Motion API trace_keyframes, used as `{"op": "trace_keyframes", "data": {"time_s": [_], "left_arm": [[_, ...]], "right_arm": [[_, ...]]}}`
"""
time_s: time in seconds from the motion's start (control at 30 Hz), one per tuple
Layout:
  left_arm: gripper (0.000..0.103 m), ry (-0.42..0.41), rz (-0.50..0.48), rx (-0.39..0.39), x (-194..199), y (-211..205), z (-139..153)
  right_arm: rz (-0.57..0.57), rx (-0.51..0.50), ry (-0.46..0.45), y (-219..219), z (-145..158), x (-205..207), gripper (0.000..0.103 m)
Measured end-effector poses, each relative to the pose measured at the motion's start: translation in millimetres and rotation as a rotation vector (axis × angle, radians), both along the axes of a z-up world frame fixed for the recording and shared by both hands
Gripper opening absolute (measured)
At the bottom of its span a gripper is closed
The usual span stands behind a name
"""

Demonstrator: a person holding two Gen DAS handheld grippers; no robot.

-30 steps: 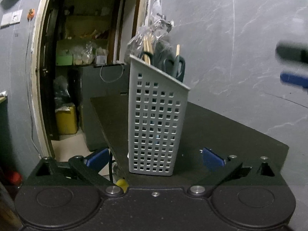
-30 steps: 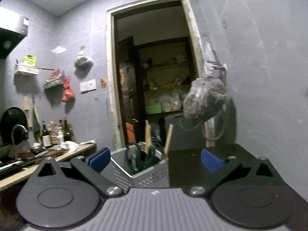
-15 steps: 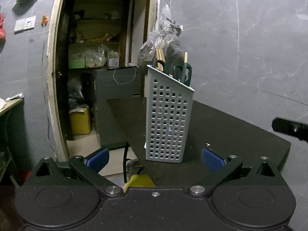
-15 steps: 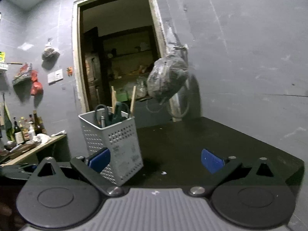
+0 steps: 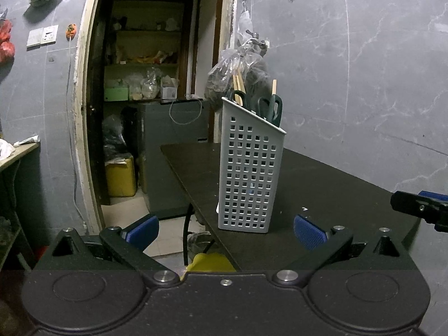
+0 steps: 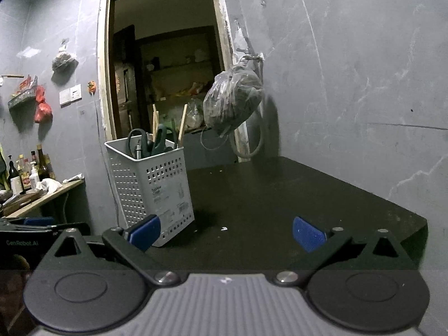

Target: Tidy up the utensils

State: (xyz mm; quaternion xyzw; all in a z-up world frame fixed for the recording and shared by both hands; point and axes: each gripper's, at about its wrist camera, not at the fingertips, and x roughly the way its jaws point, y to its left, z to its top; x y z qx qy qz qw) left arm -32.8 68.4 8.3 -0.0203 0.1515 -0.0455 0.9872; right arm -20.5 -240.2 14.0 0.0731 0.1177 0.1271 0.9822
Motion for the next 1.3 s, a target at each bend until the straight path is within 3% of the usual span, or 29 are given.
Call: {"op": "trace_keyframes", "data": {"time_s": [1.3], "left_arm": [[0.102, 0.017, -0.003, 0.011, 0.8, -0.1, -6.2]], "right_arm": [[0.015, -0.028, 0.016, 6.4, -1.3, 7.4, 0.103]]}}
